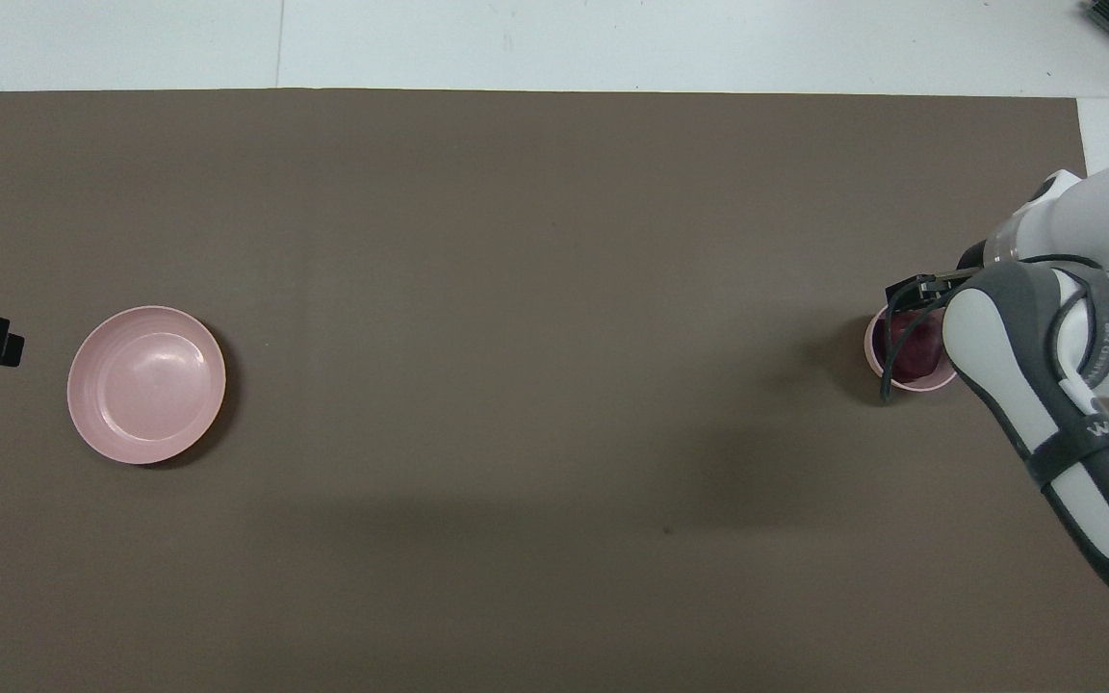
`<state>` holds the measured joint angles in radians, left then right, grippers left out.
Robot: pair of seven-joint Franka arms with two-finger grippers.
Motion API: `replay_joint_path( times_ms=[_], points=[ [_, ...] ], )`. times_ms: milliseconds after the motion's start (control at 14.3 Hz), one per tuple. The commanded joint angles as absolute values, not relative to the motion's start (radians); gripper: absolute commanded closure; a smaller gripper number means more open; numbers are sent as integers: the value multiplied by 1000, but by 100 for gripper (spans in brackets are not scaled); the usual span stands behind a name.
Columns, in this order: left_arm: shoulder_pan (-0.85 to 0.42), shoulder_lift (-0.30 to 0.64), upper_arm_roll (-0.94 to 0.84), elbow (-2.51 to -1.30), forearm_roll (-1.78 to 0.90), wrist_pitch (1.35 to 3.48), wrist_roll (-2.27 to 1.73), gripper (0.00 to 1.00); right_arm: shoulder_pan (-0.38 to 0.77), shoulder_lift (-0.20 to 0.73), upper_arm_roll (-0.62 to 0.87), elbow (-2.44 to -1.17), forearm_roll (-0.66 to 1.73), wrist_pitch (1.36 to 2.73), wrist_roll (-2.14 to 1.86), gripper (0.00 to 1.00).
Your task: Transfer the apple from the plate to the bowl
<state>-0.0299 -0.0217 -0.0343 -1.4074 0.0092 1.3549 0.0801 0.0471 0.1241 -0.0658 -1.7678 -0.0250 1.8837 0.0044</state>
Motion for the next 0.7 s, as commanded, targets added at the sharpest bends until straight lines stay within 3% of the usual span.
replay_joint_path(
  times_ms=[0, 140, 630],
  points=[
    [-18, -48, -38, -1439, 20, 1365, 97, 0, 41, 43, -57, -1750, -48, 1806, 37, 0],
    [-20, -48, -38, -1439, 20, 1365, 97, 0, 38, -9, -57, -1723, -48, 1743, 38, 0],
    [-20, -48, -38, -1439, 20, 1365, 97, 0, 38, -55, -58, -1534, -48, 1481, 37, 0]
  ],
)
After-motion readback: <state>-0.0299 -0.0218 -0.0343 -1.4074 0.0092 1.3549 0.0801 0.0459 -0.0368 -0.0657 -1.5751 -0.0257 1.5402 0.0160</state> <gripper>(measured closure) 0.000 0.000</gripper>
